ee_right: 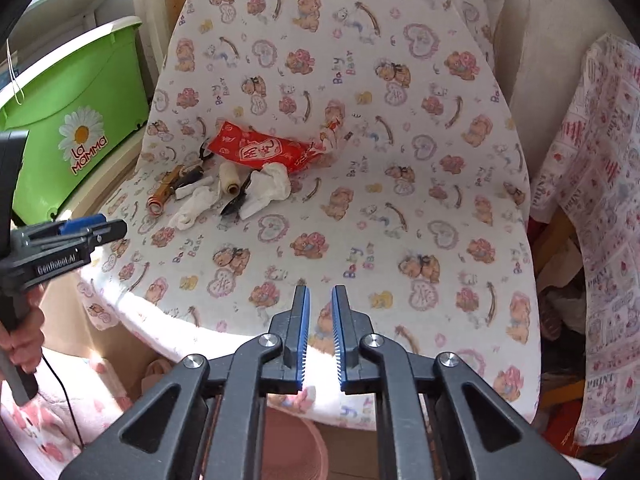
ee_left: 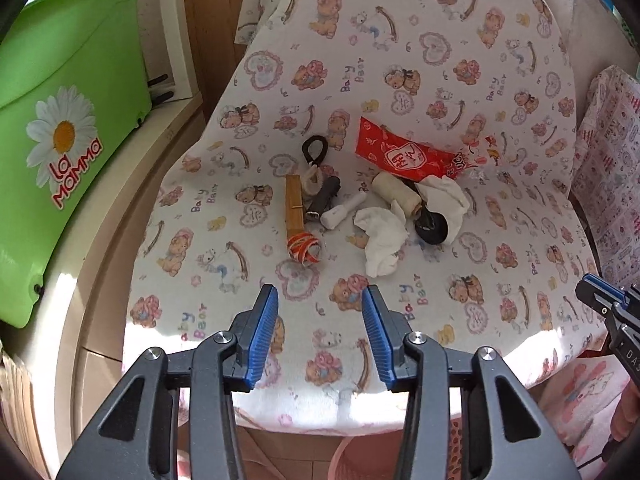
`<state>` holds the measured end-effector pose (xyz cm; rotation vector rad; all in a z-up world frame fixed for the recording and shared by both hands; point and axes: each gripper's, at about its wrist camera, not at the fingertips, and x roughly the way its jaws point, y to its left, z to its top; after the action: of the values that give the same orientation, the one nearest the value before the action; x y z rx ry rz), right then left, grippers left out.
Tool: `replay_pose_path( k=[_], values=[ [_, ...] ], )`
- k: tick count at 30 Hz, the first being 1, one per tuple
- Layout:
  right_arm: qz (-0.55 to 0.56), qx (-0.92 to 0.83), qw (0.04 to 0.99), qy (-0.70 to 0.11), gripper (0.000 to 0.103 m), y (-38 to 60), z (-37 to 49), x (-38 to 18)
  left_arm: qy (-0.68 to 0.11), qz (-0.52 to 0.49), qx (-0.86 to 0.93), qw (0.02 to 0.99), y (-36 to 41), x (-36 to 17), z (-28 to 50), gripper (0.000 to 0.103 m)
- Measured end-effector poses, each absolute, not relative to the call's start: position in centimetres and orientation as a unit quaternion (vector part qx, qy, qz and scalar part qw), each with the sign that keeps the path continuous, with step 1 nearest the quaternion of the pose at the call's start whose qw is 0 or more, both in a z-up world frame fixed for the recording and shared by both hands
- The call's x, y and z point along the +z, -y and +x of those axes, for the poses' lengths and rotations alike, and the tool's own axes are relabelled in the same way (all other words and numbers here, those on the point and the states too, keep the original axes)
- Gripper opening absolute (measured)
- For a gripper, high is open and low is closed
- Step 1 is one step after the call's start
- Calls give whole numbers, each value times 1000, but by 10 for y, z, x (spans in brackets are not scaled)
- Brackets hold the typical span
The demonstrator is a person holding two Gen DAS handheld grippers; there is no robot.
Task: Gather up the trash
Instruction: 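Grasp the orange tape roll with the left tool while the right tool grasps a white tissue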
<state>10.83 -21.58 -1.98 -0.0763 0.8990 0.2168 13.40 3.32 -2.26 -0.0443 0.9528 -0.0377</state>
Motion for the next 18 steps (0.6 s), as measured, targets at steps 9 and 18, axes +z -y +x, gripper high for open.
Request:
replay_pose_path(
  k=[9,18],
  values=[
    [-19,77,881,-466,15,216,134,-50,-476,-35,-6,879,-41,-51,178,40],
    [-29,76,883,-462,43,210,141,-53,-469,-54,0,881,-52,-62,183,11]
  ],
)
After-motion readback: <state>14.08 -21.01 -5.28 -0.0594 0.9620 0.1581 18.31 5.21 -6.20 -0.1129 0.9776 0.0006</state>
